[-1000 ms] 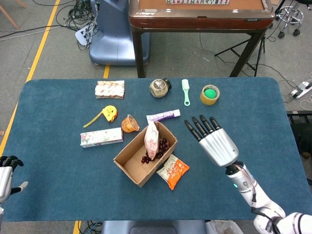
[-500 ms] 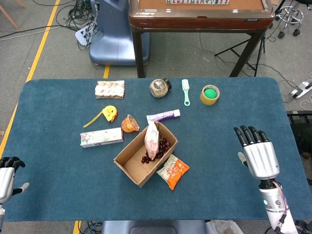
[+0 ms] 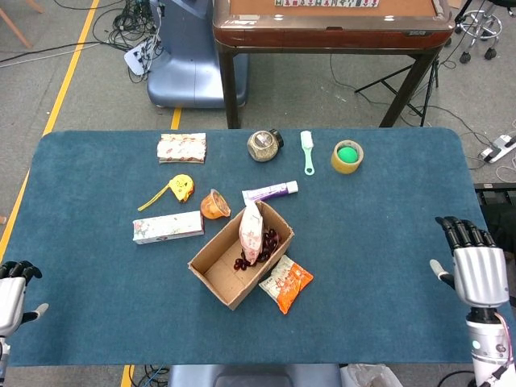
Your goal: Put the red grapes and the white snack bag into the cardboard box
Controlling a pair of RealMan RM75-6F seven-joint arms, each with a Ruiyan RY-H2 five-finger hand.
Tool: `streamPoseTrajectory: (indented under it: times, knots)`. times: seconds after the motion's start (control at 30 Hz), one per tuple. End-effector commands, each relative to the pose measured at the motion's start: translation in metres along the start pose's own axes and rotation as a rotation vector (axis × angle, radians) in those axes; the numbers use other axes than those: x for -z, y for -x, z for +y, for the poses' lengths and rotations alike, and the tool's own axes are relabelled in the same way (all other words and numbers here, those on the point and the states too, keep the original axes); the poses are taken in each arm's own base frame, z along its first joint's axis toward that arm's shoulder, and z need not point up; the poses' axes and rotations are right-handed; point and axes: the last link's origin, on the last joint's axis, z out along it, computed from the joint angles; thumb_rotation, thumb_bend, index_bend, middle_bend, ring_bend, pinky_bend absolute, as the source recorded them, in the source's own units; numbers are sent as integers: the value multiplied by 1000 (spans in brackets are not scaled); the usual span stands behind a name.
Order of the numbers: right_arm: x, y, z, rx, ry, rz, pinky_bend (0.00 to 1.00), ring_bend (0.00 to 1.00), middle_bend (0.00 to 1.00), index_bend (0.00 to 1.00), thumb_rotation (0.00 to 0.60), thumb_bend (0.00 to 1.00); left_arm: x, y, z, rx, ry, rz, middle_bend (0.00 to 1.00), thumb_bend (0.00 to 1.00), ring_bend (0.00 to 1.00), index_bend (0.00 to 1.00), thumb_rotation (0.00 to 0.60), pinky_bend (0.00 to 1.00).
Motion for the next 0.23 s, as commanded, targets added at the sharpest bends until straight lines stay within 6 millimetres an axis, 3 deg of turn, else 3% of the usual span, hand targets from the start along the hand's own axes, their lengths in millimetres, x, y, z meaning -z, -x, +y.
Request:
streamPoseTrajectory:
  times: [0.03, 0.23]
  knots:
    - [-1, -7, 9, -7, 11, 32, 381, 223, 260, 254, 600, 0, 0, 3, 1, 1, 3, -8, 308, 55, 222, 425, 600, 361]
    - [-1, -7, 16, -24, 30, 9, 381, 223, 260, 254, 600, 0, -1, 8, 1, 5, 5, -30, 309, 55, 222, 426, 600, 361]
